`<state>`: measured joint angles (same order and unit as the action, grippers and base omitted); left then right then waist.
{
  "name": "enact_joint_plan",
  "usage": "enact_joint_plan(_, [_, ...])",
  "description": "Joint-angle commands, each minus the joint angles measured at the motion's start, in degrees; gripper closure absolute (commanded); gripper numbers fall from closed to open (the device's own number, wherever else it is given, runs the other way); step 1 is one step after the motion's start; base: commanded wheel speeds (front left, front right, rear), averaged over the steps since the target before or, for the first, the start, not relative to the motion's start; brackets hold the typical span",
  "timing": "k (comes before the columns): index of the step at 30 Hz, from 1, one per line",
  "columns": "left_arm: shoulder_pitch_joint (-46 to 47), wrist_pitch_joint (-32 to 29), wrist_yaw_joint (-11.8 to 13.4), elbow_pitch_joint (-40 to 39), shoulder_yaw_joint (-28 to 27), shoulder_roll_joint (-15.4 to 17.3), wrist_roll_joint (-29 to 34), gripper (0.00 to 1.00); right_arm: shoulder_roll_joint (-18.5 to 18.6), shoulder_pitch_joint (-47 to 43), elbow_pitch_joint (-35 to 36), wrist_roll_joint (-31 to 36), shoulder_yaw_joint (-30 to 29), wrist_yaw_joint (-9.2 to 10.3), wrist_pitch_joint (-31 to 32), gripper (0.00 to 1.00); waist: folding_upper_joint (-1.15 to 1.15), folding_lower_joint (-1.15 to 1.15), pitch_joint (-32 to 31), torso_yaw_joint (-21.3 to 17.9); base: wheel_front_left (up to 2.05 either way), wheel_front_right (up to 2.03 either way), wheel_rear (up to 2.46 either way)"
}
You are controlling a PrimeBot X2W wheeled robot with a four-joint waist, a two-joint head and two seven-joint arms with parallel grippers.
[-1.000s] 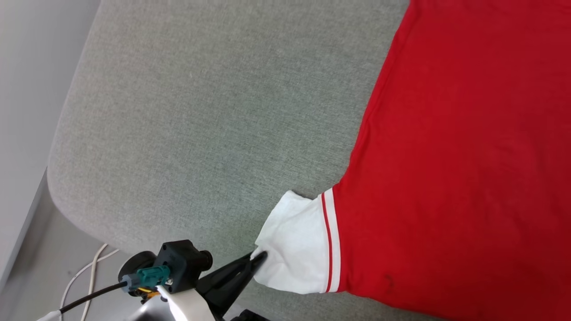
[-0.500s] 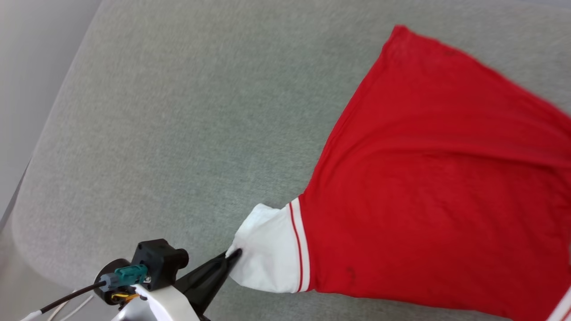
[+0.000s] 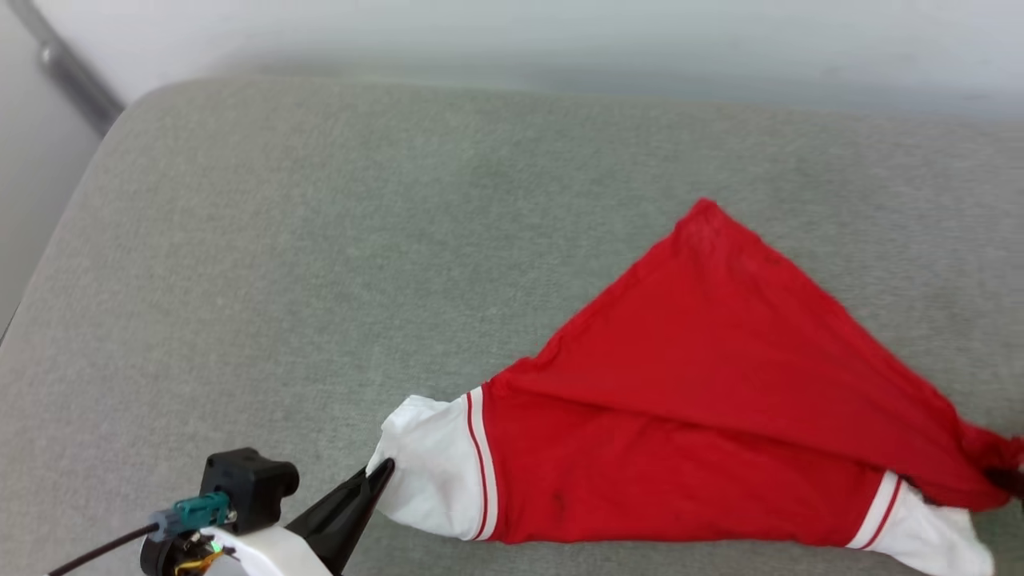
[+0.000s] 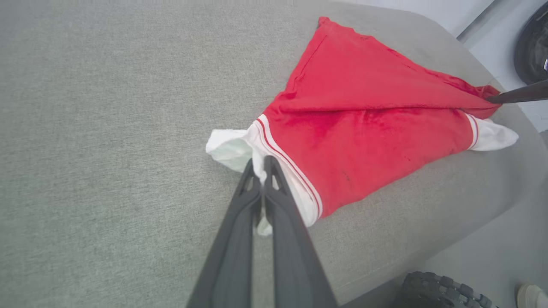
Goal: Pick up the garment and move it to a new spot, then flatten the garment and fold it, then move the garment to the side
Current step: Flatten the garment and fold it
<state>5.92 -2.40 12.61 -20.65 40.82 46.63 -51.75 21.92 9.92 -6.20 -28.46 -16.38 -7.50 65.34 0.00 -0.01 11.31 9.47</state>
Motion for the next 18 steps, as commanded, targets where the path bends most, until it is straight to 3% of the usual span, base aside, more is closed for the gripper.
enact_joint_plan(1, [-1.16, 0.67, 0.32, 0.26, -0.32, -0.28, -0.45, 1.00, -0.38, -2.32, 1.17, -0.55, -0.09, 0.02, -0.60, 1.00, 0.00, 0.01, -2.08, -2.14, 0.00, 0.00, 0.00])
enact_joint_plan(11, [-4.28, 5.11, 1.10, 2.93, -1.23, -3.28, -2.60, 1.00, -4.48, -17.25, 7.58, -3.02, -1.52, 0.02, -2.55, 1.00, 0.00, 0.01, -4.51, -4.20, 0.00, 0.00, 0.00])
enact_joint_plan(18, [-4.18, 5.73, 1.31, 4.43, -0.78, -4.13, -2.07, 1.00, -4.61, -19.72, 6.25, -4.28, 0.11, 0.02, -5.44, 1.00, 0.00, 0.01, -5.72, -4.33, 0.00, 0.00, 0.00])
